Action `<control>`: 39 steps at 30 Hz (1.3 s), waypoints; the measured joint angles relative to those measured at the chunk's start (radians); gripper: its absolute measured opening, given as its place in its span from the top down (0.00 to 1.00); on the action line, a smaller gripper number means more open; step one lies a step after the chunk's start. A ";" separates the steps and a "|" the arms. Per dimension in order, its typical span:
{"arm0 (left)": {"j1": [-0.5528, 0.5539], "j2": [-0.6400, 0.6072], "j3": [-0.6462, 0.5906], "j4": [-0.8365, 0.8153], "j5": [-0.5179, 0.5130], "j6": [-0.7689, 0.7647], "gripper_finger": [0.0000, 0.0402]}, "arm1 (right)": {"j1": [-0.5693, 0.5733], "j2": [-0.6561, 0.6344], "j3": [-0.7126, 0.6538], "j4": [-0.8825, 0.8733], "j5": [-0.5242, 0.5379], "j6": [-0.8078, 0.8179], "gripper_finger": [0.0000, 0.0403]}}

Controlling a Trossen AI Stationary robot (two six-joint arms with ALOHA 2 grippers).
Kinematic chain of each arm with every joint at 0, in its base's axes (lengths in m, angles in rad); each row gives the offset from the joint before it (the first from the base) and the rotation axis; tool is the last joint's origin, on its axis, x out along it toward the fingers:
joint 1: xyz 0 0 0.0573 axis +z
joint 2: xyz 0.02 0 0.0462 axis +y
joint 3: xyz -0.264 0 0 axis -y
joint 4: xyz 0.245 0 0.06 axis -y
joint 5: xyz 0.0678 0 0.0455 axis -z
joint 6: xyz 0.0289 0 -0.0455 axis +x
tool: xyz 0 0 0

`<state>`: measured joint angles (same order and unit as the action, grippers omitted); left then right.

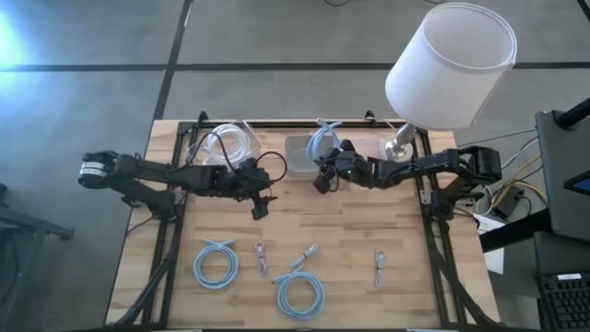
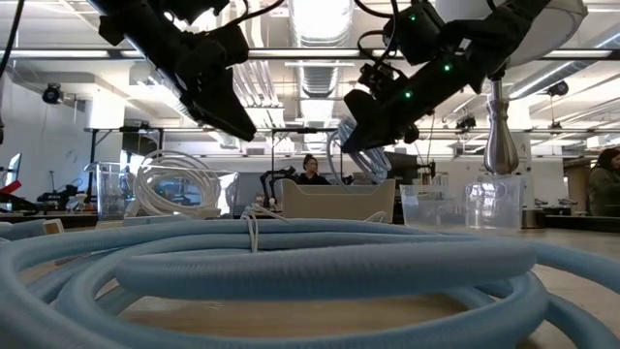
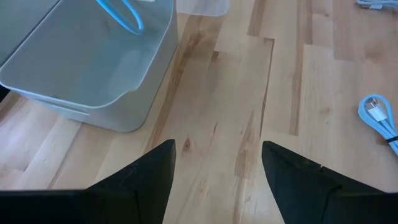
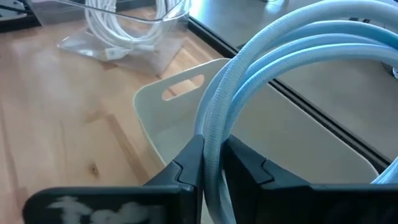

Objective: Pick & Place USB Port
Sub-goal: Put the top right large blue charger cable into the gray bin, then put the left large blue charger cable into the gray bin

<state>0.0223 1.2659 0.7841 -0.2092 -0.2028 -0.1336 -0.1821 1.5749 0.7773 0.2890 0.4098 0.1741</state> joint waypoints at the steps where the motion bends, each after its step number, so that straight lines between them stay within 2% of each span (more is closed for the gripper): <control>1: 0.000 0.000 0.000 0.000 0.000 0.001 0.39 | -0.003 0.000 0.000 0.000 0.000 0.000 0.88; 12: 0.000 0.000 0.000 0.000 0.000 0.006 0.39 | -0.028 0.000 0.000 0.002 -0.013 0.000 0.79; 15: 0.000 0.000 0.000 0.000 0.000 0.006 0.39 | -0.038 0.000 0.000 0.002 -0.047 0.000 0.78; 23: 0.000 0.000 0.000 0.000 0.000 0.007 0.39 | -0.042 0.000 0.005 0.001 -0.053 -0.020 0.76; 39: 0.000 0.000 0.000 0.000 0.000 0.008 0.39 | -0.045 0.000 0.057 -0.001 -0.055 -0.079 0.52</control>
<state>0.0223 1.2659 0.7841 -0.2093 -0.2029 -0.1261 -0.2276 1.5745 0.8347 0.2880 0.3547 0.0953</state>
